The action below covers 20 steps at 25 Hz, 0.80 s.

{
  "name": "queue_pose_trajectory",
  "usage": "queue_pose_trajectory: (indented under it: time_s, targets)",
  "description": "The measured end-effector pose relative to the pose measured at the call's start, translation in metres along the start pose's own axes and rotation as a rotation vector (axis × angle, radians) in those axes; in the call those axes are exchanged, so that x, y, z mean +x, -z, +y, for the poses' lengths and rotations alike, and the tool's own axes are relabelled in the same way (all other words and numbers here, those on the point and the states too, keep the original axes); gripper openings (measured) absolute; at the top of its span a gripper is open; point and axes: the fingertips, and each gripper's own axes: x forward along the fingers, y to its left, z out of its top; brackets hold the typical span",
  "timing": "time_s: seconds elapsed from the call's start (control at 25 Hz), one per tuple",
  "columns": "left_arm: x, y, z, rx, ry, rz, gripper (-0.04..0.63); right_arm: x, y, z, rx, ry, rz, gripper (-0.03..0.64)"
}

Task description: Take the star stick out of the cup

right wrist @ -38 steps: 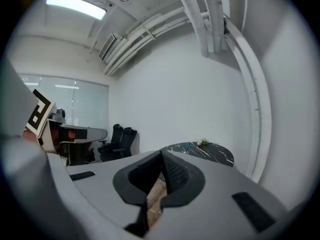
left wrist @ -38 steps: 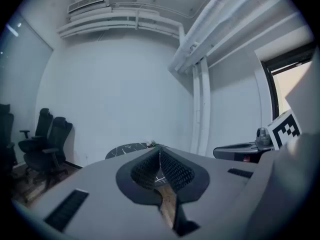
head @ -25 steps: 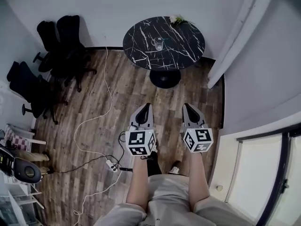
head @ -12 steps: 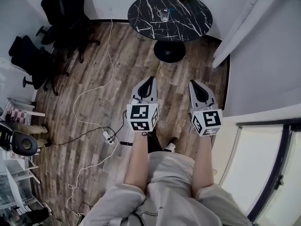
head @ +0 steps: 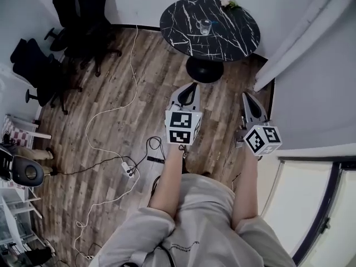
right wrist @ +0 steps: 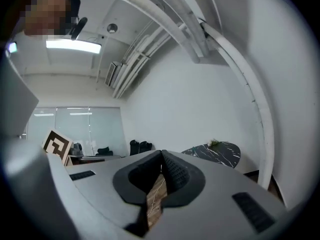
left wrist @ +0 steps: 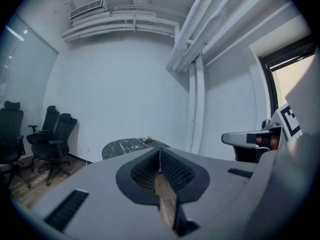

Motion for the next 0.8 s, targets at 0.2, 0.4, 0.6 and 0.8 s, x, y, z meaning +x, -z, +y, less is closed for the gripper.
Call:
queue_pose_trajectory:
  time_s: [0.2, 0.4, 0.6, 0.8]
  targets:
    - [0.039, -0.006, 0.029, 0.002, 0.022, 0.027, 0.024, 0.044, -0.006, -0.002, 0.006, 0.025, 0.016, 0.035]
    - [0.077, -0.007, 0.056, -0.035, 0.066, 0.025, 0.025, 0.091, 0.005, 0.016, -0.031, -0.029, 0.014, 0.035]
    - [0.102, -0.009, 0.086, -0.036, 0.097, 0.039, 0.025, 0.127, 0.014, 0.021, -0.039, 0.023, 0.034, 0.035]
    - [0.12, -0.01, 0.103, -0.026, 0.12, 0.044, 0.025, 0.145, 0.009, 0.022, -0.013, 0.039, -0.02, 0.035]
